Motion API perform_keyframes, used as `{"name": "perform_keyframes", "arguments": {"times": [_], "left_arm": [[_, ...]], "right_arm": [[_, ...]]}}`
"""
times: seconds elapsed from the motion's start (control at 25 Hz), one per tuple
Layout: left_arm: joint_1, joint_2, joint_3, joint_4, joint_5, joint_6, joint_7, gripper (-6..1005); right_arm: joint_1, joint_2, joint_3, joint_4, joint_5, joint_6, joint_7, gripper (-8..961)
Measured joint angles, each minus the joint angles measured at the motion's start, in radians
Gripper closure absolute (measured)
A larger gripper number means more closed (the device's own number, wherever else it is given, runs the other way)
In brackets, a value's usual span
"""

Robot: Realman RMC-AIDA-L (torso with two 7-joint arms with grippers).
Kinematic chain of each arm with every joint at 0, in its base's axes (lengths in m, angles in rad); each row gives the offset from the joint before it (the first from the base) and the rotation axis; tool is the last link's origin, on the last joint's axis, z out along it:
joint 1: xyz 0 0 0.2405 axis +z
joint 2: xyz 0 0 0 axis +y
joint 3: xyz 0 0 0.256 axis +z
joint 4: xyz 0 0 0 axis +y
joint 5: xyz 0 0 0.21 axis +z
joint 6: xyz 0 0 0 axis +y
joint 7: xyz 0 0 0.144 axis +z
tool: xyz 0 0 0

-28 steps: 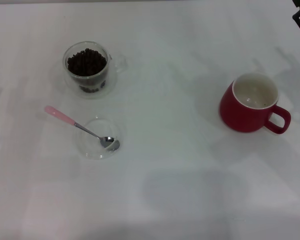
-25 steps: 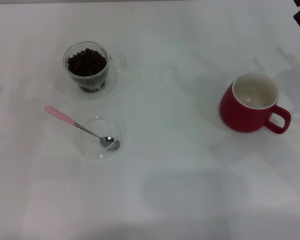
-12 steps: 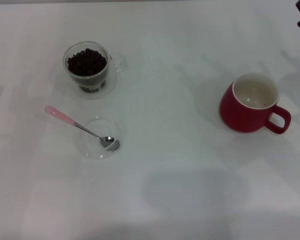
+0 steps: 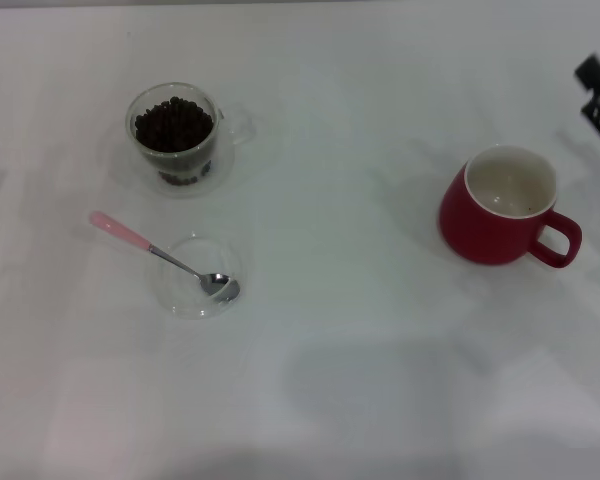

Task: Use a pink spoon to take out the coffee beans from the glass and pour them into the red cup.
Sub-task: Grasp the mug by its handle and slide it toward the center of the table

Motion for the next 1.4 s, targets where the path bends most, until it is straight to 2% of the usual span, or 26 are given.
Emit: {"name": "perform_keyframes", "arguments": {"times": [0.44, 0.72, 1.0, 1.4], "left_arm": [[-0.003, -0.001, -0.007, 0.000, -0.002, -0.001, 0.000, 109], [-0.005, -0.003, -0.006, 0.001, -0.002, 0.000, 0.000, 110], [-0.007, -0.002, -0.001, 0.002, 0.000, 0.001, 0.000, 110], [-0.015, -0.004, 0.000, 0.002, 0.006, 0.003, 0.000, 109]], "right_arm": [[-0.106, -0.008, -0.005, 0.035, -0.095, 0.000, -0.009, 216], [-0.110, -0.006, -0.021, 0.109, -0.124, 0.020, -0.011, 217], [-0.106, 0.000, -0.079, 0.113, -0.135, 0.084, -0.017, 217], [-0.100, 0.001, -0.076, 0.109, -0.136, 0.181, -0.024, 218]]}}
